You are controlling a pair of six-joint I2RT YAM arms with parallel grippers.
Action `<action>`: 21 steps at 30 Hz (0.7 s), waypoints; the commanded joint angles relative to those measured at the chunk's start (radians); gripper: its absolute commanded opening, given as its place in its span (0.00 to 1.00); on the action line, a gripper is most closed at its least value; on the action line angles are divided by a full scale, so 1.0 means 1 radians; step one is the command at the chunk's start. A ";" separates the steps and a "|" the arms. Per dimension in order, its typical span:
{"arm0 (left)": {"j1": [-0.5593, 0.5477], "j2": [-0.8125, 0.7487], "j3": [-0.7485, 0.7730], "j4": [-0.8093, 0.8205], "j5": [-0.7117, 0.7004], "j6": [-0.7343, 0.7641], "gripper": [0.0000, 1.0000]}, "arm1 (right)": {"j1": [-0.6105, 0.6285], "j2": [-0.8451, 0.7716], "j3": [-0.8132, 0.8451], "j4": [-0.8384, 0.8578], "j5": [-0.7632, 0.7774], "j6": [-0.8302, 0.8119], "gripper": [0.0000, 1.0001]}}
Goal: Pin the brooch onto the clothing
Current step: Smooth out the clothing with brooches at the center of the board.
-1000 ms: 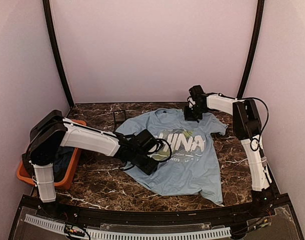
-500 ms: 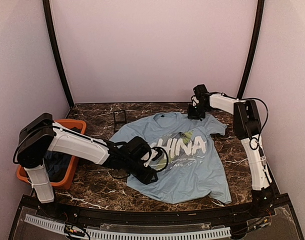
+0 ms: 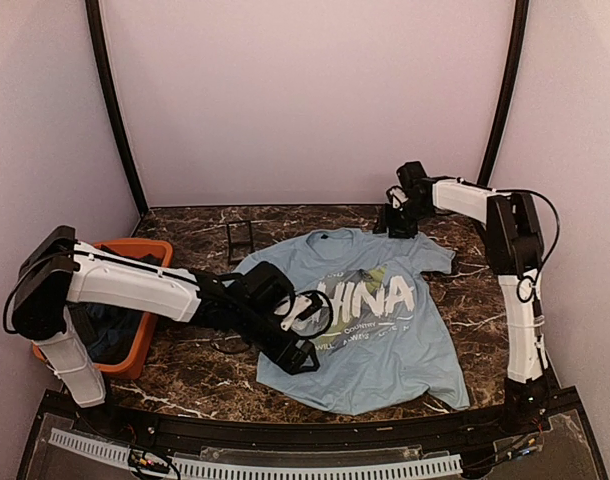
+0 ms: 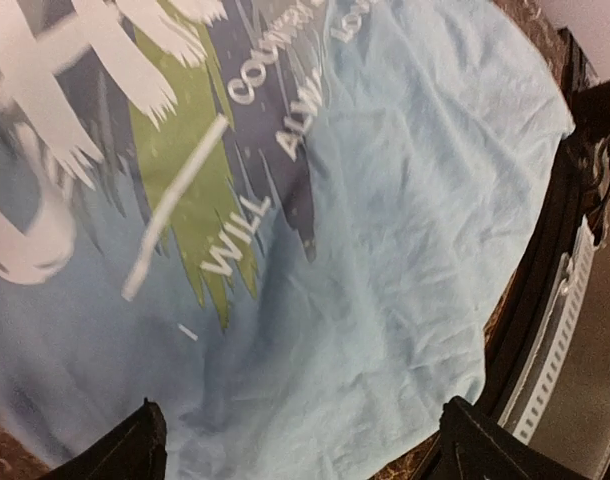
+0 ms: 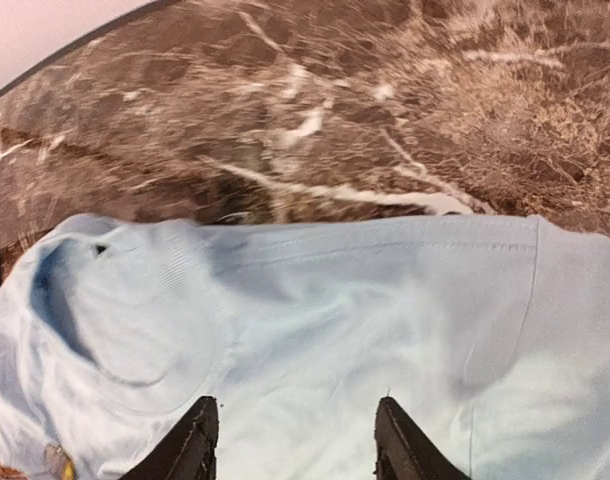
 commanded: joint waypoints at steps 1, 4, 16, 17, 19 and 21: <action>0.133 -0.157 0.098 -0.073 -0.068 0.013 0.97 | 0.061 -0.296 -0.158 0.043 -0.024 -0.014 0.54; 0.268 -0.202 0.118 0.030 -0.031 -0.015 0.99 | 0.114 -0.464 -0.336 0.059 0.014 -0.021 0.55; 0.360 0.305 0.661 -0.123 -0.107 0.164 0.70 | 0.386 -0.898 -0.949 0.172 0.174 0.112 0.40; 0.364 0.361 0.703 -0.133 -0.099 0.159 0.65 | 0.409 -0.901 -0.967 0.169 0.188 0.119 0.39; 0.371 0.426 0.746 -0.139 -0.075 0.144 0.58 | 0.443 -0.893 -0.997 0.169 0.202 0.131 0.37; 0.372 0.472 0.773 -0.143 -0.078 0.134 0.54 | 0.467 -0.875 -1.025 0.180 0.198 0.144 0.36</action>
